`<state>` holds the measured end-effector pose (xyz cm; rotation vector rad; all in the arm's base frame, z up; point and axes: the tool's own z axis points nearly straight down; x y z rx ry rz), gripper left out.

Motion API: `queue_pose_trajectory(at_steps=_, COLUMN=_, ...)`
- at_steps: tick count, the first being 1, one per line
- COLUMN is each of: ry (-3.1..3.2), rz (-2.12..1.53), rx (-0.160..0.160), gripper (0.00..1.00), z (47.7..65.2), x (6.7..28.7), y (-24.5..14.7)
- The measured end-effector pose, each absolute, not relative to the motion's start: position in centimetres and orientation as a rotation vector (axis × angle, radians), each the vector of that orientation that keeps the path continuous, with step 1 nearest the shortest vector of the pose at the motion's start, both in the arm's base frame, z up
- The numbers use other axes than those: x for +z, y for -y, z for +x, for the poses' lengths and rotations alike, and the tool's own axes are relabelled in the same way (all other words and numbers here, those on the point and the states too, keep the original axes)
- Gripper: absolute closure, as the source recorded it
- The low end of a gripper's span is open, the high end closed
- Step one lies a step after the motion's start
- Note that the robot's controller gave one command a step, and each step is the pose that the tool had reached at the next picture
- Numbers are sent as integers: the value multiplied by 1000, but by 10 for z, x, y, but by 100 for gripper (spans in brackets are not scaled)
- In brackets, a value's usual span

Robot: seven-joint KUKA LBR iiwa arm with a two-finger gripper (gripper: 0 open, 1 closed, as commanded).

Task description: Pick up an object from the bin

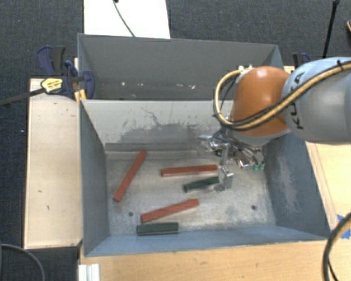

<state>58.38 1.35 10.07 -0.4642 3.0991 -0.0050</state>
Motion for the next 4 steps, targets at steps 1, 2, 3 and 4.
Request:
queue_pose_trajectory(at_steps=1, ry=-3036, rz=-786, rx=1, gripper=0, z=593, x=70, y=-27)
queue_pose_trajectory(at_steps=2, ry=-3034, rz=-784, rx=0, gripper=0, z=594, x=71, y=-27)
queue_pose_trajectory(at_steps=3, ry=-3034, rz=-784, rx=0, gripper=100, z=594, x=71, y=-27)
queue_pose_trajectory(at_steps=4, ry=-3034, rz=-782, rx=-1, gripper=100, z=596, x=107, y=-27)
